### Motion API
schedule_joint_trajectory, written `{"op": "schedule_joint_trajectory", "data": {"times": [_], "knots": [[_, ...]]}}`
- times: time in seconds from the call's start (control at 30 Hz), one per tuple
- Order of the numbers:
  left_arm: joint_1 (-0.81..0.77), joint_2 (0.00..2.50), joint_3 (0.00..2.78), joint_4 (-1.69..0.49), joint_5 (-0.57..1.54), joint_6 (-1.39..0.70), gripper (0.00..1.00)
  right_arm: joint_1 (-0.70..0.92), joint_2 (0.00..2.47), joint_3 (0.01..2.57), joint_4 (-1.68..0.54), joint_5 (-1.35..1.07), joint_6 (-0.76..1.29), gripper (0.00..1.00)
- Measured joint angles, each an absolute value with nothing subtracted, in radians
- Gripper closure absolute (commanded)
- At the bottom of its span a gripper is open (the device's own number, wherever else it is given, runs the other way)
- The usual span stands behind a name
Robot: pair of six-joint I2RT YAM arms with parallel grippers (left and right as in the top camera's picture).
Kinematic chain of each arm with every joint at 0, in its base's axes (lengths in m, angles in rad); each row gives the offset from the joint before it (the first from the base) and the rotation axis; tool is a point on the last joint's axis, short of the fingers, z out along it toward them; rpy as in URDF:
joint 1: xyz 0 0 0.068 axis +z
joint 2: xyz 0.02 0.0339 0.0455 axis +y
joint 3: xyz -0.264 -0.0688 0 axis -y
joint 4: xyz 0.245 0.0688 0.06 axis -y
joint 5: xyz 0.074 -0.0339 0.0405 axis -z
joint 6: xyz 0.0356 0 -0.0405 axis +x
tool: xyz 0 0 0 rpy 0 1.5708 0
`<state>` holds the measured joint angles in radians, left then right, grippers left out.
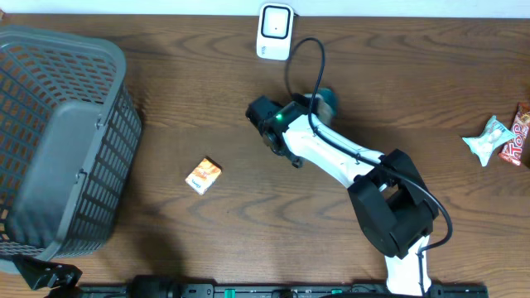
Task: Scan the item barcode
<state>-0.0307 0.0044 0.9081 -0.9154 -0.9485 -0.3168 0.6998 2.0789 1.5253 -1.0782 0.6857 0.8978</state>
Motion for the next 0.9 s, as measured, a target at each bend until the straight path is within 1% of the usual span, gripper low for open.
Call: {"op": "schedule_joint_trajectory", "data": {"times": [0.03, 0.13, 0.27, 0.33, 0.37, 0.4, 0.43, 0.47, 0.5, 0.6, 0.63, 0.67, 0.7, 0.73, 0.8, 0.87, 0.9], "knots": [[-0.031, 0.004, 0.908, -0.915, -0.949, -0.317, 0.0, 0.703, 2.083, 1.516, -0.977, 0.679, 0.778, 0.99], [-0.03, 0.004, 0.908, -0.915, -0.949, -0.317, 0.0, 0.718, 2.098, 1.478, -0.812, 0.669, 0.488, 0.99], [-0.03, 0.004, 0.908, -0.915, -0.949, -0.317, 0.01, 0.752, 2.131, 1.464, -0.749, 0.658, 0.176, 0.99], [-0.03, 0.004, 0.908, -0.915, -0.949, -0.317, 0.0, 0.766, 2.134, 1.463, -0.742, 0.66, 0.034, 0.96], [-0.03, 0.004, 0.908, -0.915, -0.949, -0.317, 0.0, 0.77, 2.133, 1.463, -0.746, 0.661, -0.017, 0.85], [-0.03, 0.004, 0.908, -0.915, -0.949, -0.317, 0.0, 0.772, 2.132, 1.464, -0.753, 0.66, -0.063, 0.64], [-0.03, 0.004, 0.908, -0.914, -0.949, -0.317, 0.0, 0.773, 2.132, 1.464, -0.772, 0.659, -0.106, 0.47], [-0.03, 0.004, 0.908, -0.913, -0.949, -0.317, 0.0, 0.772, 2.132, 1.463, -0.792, 0.655, -0.141, 0.39], [-0.03, 0.004, 0.908, -0.912, -0.949, -0.317, 0.0, 0.772, 2.133, 1.463, -0.82, 0.65, -0.169, 0.37], [-0.03, 0.004, 0.908, -0.911, -0.949, -0.317, 0.0, 0.772, 2.133, 1.463, -0.855, 0.646, -0.215, 0.34], [-0.03, 0.004, 0.908, -0.911, -0.949, -0.317, 0.0, 0.772, 2.133, 1.463, -0.859, 0.647, -0.218, 0.31], [-0.03, 0.004, 0.908, -0.91, -0.949, -0.317, 0.0, 0.773, 2.132, 1.465, -0.866, 0.643, -0.22, 0.21], [-0.03, 0.004, 0.908, -0.91, -0.949, -0.317, 0.0, 0.775, 2.131, 1.467, -0.872, 0.639, -0.221, 0.15], [-0.03, 0.004, 0.908, -0.91, -0.949, -0.317, 0.0, 0.776, 2.13, 1.471, -0.879, 0.63, -0.224, 0.1], [-0.03, 0.004, 0.908, -0.91, -0.949, -0.317, 0.0, 0.777, 2.122, 1.481, -0.895, 0.603, -0.226, 0.09], [-0.03, 0.004, 0.908, -0.91, -0.949, -0.317, 0.0, 0.777, 2.103, 1.5, -0.92, 0.563, -0.22, 0.01], [-0.03, 0.004, 0.908, -0.91, -0.949, -0.317, 0.0, 0.776, 2.084, 1.515, -0.932, 0.53, -0.218, 0.01]]}}
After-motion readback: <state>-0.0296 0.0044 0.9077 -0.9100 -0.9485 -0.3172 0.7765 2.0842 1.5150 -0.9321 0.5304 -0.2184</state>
